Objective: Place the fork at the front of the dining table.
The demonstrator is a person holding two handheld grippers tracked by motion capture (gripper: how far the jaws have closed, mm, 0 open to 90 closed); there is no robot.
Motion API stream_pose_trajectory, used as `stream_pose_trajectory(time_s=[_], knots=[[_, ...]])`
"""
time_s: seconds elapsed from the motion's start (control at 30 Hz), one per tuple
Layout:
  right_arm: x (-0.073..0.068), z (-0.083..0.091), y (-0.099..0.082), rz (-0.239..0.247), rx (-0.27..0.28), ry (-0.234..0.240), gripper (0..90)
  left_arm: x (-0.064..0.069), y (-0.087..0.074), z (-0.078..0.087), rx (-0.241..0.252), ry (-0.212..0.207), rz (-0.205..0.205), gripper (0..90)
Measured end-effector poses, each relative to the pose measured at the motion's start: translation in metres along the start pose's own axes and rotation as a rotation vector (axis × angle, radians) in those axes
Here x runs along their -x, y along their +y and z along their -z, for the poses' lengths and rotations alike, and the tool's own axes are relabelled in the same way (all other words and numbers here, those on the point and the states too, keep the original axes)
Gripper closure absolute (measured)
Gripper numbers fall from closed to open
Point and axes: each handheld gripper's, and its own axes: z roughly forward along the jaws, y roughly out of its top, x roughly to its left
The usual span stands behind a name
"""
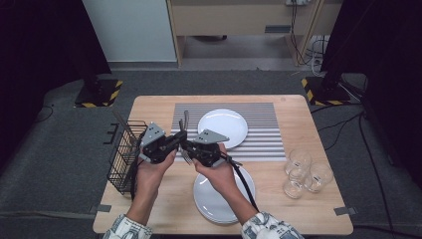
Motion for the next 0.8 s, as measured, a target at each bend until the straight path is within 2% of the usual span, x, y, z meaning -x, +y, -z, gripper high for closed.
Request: stream_pose_trajectory(time_s=[0.13, 0.2, 0.3, 0.43, 0.6, 0.8], knots=[[0.000, 0.000, -0.001, 0.001, 0.004, 0.002, 83.0, 0.001, 0.000, 0.000, 0.001, 0.000, -0.003, 86.7], [0.000, 0.000, -0.001, 0.001, 0.006, -0.004, 75.2, 0.001, 0.001, 0.000, 0.004, 0.001, -0.005, 86.7], [0.000, 0.001, -0.004, 0.000, 0.002, -0.014, 58.8, 0.000, 0.002, 0.001, 0.008, 0.001, -0.007, 86.7], [0.001, 0.002, -0.010, 0.000, -0.013, -0.021, 48.3, -0.001, 0.004, 0.003, 0.015, 0.003, -0.007, 86.7], [0.003, 0.002, -0.017, -0.010, -0.030, -0.022, 42.8, -0.001, 0.006, 0.006, 0.026, 0.006, -0.007, 86.7], [0.003, 0.001, -0.022, -0.017, -0.045, -0.015, 41.6, -0.001, 0.007, 0.007, 0.028, 0.007, -0.010, 86.7]])
